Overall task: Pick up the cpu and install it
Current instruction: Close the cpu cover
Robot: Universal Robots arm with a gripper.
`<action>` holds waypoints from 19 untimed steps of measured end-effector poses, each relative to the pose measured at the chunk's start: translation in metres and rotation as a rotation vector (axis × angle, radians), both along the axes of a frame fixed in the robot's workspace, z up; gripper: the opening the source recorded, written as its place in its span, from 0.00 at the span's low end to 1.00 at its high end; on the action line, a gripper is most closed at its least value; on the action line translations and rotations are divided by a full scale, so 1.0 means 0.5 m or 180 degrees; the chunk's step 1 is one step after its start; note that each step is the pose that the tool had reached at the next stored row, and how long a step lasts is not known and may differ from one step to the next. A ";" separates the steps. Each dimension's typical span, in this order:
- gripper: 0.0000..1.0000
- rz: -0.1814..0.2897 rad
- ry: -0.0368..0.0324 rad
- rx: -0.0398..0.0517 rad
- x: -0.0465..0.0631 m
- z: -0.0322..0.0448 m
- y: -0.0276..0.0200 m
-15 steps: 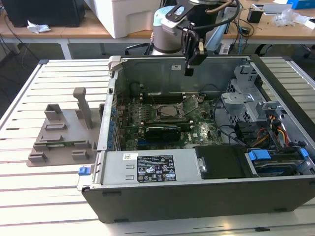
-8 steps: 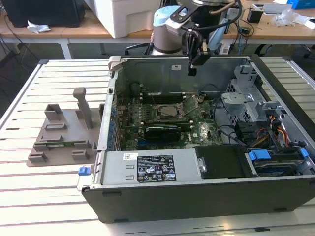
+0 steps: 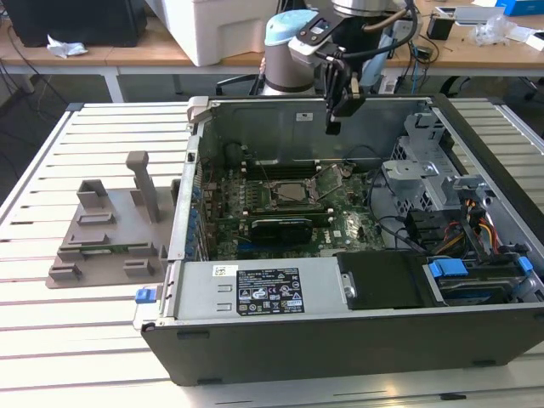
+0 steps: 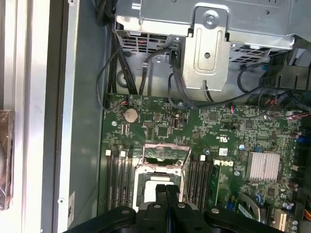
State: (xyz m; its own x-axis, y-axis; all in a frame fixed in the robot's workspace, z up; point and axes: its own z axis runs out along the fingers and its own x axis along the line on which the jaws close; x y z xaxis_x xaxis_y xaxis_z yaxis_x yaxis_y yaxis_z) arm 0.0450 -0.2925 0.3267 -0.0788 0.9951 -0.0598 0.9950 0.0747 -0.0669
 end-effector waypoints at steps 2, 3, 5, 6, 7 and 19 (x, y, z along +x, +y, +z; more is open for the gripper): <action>0.11 0.0000 0.0002 -0.0003 0.005 -0.009 0.0015; 0.11 0.0000 0.0003 -0.0005 0.008 -0.013 0.0019; 0.11 0.0000 0.0005 -0.0006 0.011 -0.021 0.0020; 0.11 0.0000 0.0005 -0.0006 0.013 -0.025 0.0020; 0.11 0.0000 0.0005 -0.0006 0.016 -0.033 0.0020; 0.11 0.0000 0.0009 -0.0008 0.035 -0.068 0.0031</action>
State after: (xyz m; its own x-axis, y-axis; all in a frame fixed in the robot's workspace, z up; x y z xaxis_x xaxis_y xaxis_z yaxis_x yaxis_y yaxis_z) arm 0.0627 -0.2909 0.2927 -0.0789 0.9949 -0.0622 0.9948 0.0745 -0.0697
